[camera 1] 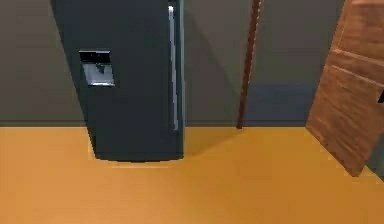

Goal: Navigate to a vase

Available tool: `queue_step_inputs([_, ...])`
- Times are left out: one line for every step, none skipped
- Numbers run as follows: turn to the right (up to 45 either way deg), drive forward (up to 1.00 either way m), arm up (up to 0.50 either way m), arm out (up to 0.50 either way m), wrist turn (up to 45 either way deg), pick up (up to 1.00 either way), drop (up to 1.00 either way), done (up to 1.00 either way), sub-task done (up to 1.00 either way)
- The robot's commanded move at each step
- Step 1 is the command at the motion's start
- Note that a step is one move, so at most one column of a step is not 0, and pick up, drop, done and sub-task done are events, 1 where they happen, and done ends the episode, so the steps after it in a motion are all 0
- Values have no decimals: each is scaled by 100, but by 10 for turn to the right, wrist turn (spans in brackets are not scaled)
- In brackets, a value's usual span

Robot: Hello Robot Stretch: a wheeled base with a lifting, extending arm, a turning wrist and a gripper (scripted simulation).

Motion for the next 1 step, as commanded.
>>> queue_step_inputs([-450,0,0,0,0,0,0,0,0])
